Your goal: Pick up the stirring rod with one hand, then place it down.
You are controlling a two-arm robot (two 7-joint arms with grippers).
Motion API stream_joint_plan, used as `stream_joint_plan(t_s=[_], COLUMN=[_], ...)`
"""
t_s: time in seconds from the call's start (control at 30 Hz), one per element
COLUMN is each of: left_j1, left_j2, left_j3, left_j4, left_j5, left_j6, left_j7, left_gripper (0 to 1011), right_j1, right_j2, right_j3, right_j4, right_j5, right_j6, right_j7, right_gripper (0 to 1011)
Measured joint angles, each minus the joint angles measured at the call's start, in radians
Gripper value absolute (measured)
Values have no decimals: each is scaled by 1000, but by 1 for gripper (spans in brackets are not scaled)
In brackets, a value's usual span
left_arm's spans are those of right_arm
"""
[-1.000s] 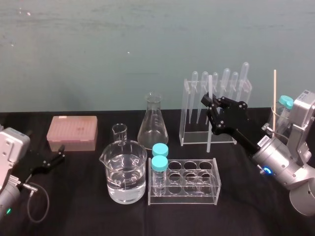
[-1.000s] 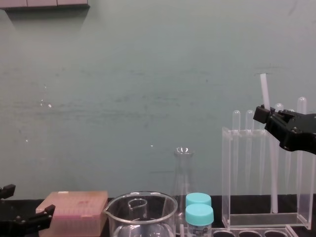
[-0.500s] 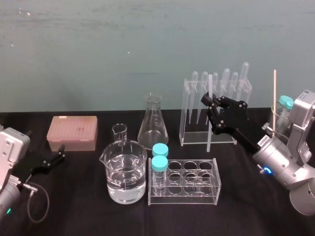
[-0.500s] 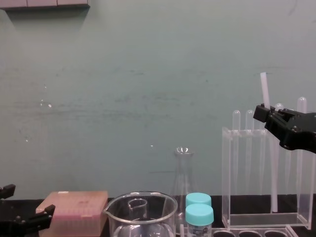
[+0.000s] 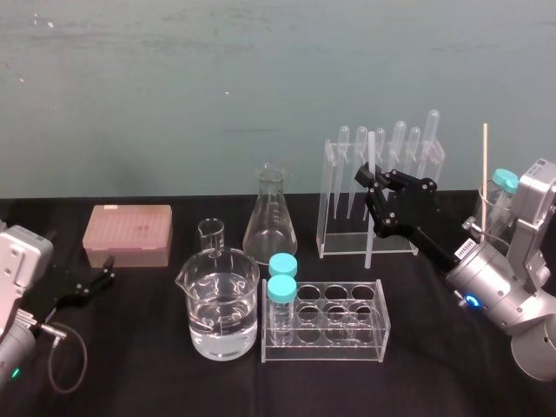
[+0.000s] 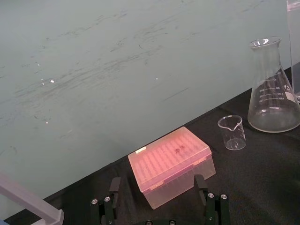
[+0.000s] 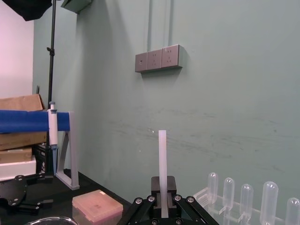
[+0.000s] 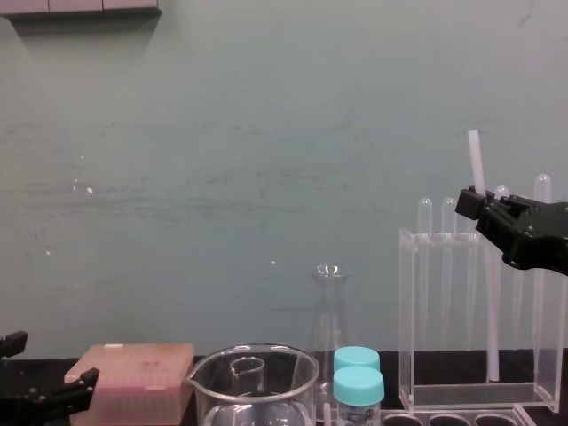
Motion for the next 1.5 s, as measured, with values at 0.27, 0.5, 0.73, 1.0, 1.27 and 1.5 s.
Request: stream_joint_plan(t_s=[0.27,0.5,0.73,1.0,1.27,1.5], left_j1=[0,0,0,0,0,0], left_j2=[0,0,0,0,0,0], left_j3=[0,0,0,0,0,0], left_j4=[0,0,0,0,0,0], left_j5=[0,0,0,0,0,0], left_j6=[0,0,0,0,0,0], left_j7=[0,0,0,0,0,0], left_gripper=[1000,1000,1000,1000,1000,1000], right_j1=[0,0,0,0,0,0], right_j2=[0,0,0,0,0,0], right_j3=[0,0,0,0,0,0], right_j4=[0,0,0,0,0,0], right_j5=[0,0,0,0,0,0], right_j6=[0,0,0,0,0,0], right_j7=[0,0,0,0,0,0], right_gripper=[67,67,67,67,67,67])
